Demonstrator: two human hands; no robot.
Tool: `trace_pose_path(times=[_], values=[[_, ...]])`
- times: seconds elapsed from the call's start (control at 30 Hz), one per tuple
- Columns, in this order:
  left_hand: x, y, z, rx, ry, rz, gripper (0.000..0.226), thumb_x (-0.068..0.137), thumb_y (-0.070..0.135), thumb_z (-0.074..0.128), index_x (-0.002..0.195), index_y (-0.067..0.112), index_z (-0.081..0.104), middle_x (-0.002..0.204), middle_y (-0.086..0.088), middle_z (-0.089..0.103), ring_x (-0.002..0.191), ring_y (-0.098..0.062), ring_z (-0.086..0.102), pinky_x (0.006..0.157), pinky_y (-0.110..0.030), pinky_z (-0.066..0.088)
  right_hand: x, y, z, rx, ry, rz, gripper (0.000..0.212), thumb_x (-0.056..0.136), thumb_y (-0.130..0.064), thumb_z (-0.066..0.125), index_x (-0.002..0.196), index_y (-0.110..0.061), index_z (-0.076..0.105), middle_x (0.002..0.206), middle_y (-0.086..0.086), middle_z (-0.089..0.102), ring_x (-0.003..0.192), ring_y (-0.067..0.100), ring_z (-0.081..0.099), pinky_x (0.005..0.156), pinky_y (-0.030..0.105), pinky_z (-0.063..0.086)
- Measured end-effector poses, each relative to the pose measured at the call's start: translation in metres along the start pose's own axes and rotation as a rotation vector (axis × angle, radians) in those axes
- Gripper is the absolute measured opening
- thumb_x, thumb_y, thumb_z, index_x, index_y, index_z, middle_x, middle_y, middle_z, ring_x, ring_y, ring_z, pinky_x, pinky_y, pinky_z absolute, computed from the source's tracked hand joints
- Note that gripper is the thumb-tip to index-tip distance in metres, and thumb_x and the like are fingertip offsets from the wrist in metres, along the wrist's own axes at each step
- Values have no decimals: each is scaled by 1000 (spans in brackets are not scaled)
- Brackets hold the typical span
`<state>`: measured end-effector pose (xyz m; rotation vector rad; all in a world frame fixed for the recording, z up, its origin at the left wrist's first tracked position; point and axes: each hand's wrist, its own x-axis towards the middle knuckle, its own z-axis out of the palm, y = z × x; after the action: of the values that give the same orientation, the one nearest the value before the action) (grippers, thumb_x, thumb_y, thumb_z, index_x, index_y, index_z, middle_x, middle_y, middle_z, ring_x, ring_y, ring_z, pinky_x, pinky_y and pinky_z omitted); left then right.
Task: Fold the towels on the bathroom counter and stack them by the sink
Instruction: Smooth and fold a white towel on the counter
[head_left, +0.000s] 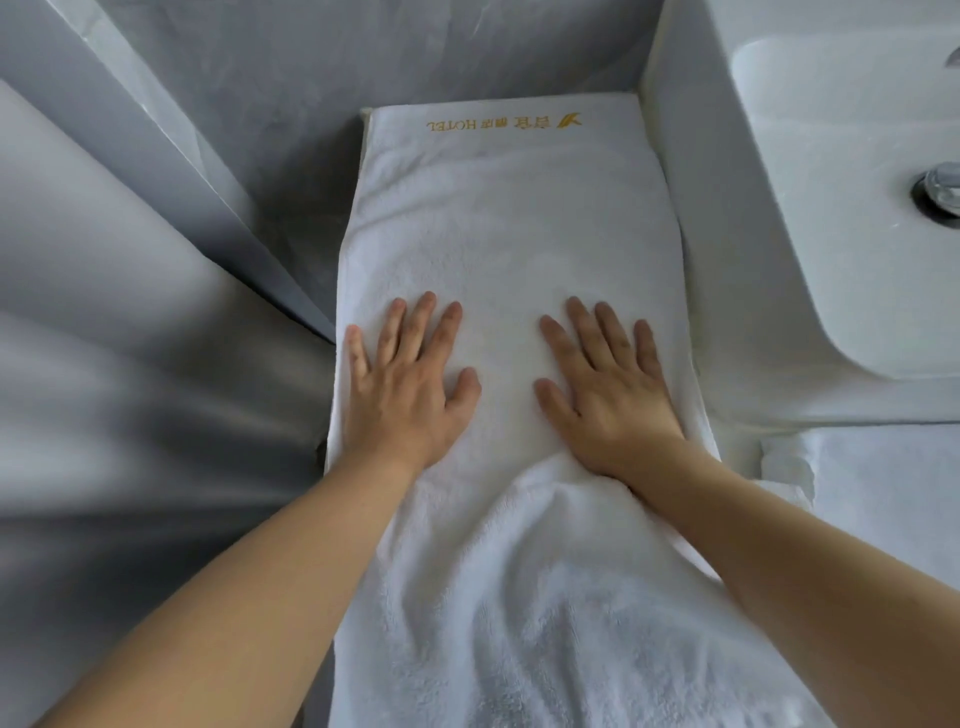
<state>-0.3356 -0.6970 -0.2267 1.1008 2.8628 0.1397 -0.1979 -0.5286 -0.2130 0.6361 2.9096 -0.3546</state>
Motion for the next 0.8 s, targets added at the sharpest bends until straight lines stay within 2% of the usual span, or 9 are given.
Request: trace_pose_path(times=[0.17,0.33,0.4,0.47,0.57,0.67,0.73,0.8], values=[[3,-2,4,-5,17,-6,69,91,57,17,156,35,9,166,9,4,153,-17,-2,121,-56,-2,5,-1,5,-13,56,-14,69,92,-58,13,155,-33,3,164,-3,-5,150,17,-10,118,45,-13],[5,-2,6,-7,22,-9,68,92,57,16,156,36,8,166,9,2,152,-17,-4,121,-55,-4,9,1,5,-3,54,-9,69,91,-59,14,155,-35,3,164,-5,-6,149,16,-10,118,44,-14],[5,0,6,-17,31,-21,69,91,57,16,156,36,9,166,9,3,152,-16,-3,120,-54,-5,10,1,1,18,12,-9,67,94,-57,18,155,-35,2,163,-5,-9,149,14,-14,118,44,-14],[7,2,4,-26,8,-35,69,90,56,14,156,35,8,166,8,1,152,-16,-4,120,-53,-7,6,-3,-11,138,-31,48,63,98,-49,28,155,-33,7,163,-5,-10,149,14,-14,119,41,-14],[6,4,-5,-6,-69,-53,69,92,54,10,157,33,1,166,6,-6,152,-18,-10,120,-54,-8,-20,-12,-40,267,44,158,55,98,-41,37,151,-28,27,163,-2,7,149,19,4,121,42,-2],[3,12,-20,75,-160,-59,66,98,50,13,158,27,-2,166,2,-9,152,-23,-14,119,-54,-10,-63,-15,-62,261,85,130,53,95,-39,42,146,-27,35,161,-1,18,144,26,24,119,42,17],[-10,23,-37,20,-155,-42,65,99,45,25,158,24,8,167,-1,-4,152,-25,-11,120,-52,-12,-90,-11,-67,230,95,147,53,95,-40,43,146,-26,36,159,-2,21,141,27,29,114,43,23],[-40,33,-59,-103,-39,-11,63,94,43,39,152,23,26,163,-3,13,148,-27,7,121,-48,1,-112,-6,-70,225,140,212,54,93,-41,42,144,-23,39,154,1,30,138,27,33,112,43,27]])
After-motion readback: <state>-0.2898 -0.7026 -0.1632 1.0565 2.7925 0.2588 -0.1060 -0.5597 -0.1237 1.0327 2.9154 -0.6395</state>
